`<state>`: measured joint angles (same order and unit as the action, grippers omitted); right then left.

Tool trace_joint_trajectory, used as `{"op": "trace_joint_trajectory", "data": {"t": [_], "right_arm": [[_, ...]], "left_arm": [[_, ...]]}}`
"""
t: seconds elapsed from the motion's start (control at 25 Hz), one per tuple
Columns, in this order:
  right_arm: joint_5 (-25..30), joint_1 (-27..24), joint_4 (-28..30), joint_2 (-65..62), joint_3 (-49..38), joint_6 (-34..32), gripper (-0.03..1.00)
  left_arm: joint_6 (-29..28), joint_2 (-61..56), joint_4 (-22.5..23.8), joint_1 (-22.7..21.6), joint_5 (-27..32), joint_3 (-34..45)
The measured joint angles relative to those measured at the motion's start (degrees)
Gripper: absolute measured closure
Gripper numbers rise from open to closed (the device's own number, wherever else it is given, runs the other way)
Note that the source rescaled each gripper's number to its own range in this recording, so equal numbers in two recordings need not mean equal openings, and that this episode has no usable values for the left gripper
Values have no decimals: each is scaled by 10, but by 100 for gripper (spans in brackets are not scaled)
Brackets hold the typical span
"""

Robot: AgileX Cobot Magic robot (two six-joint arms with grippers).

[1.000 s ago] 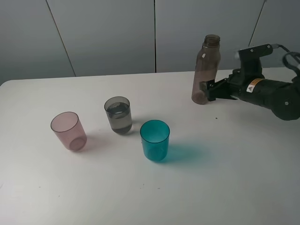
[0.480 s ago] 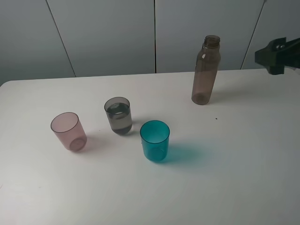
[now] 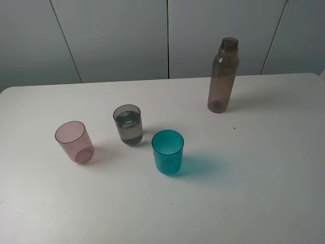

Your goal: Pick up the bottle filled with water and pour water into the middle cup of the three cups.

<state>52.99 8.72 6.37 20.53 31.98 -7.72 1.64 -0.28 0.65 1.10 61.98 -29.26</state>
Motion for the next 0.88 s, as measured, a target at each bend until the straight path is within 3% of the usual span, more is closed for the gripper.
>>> {"op": "trace_joint_trajectory", "data": {"t": [0.36, 0.88], "right_arm": [[88, 0, -27, -68, -17, 16, -3], [95, 0, -28, -68, -26, 28, -3]], "left_arm": [[0, 0, 0, 0, 0, 0], [0, 0, 0, 0, 0, 0]]}}
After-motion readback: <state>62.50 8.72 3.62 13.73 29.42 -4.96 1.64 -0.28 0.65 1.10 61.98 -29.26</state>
